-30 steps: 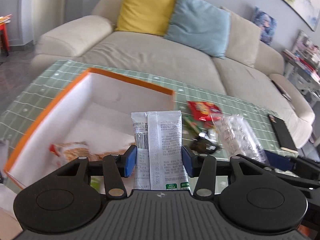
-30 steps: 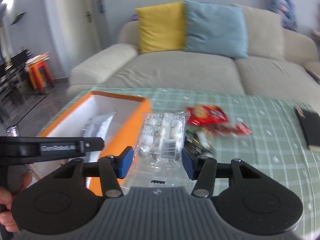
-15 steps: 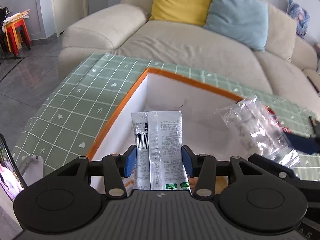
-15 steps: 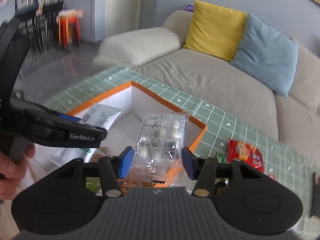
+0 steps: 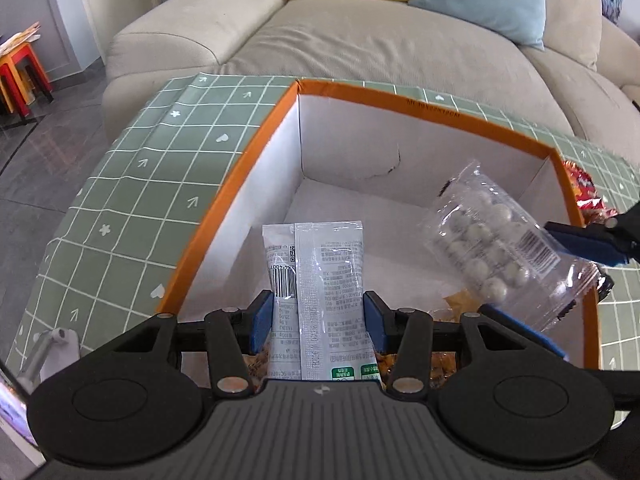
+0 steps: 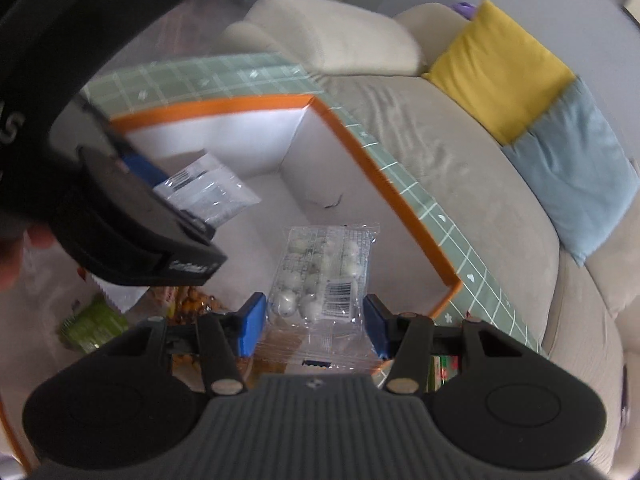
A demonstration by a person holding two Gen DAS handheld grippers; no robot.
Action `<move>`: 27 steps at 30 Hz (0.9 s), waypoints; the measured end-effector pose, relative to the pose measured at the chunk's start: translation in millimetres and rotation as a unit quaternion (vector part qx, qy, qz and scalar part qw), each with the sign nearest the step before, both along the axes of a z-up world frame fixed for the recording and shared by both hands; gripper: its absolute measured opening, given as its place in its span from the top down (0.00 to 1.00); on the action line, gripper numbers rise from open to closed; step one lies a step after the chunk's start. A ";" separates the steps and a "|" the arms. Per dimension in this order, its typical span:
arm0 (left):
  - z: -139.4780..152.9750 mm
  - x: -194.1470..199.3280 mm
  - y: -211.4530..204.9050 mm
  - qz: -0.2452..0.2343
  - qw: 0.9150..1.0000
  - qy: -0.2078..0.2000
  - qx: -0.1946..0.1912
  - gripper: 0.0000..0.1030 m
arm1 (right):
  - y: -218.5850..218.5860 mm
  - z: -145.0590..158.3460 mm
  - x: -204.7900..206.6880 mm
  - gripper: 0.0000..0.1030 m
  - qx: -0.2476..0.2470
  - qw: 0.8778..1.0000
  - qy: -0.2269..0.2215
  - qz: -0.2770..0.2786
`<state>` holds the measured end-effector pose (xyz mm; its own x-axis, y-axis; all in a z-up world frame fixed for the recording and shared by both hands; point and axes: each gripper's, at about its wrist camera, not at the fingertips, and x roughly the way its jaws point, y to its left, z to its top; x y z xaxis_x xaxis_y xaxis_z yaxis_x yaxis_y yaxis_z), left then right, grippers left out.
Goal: Organize snacks
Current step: 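Carry both packs over the orange box and open both grippers to drop them, then move both tools back over the remaining snacks on the table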
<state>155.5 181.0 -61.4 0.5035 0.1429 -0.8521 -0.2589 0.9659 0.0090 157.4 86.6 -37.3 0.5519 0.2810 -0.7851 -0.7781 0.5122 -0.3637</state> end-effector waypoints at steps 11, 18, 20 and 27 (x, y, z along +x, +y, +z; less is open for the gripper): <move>-10.3 13.5 -1.8 -0.002 0.999 0.040 0.010 0.46 | 10.7 -21.7 9.4 0.50 -0.039 0.999 0.010 0.029; -15.5 12.6 -4.9 0.000 0.999 0.038 0.018 0.41 | 9.3 -26.0 13.7 0.49 -0.043 0.999 0.011 0.026; -15.6 10.8 -6.1 -0.003 0.999 0.037 0.022 0.39 | 8.4 -24.4 13.0 0.49 -0.041 0.999 0.005 0.029; 0.1 2.6 -11.5 0.000 0.999 0.020 0.028 0.26 | 5.3 -11.0 3.5 0.34 -0.034 0.998 -0.017 0.042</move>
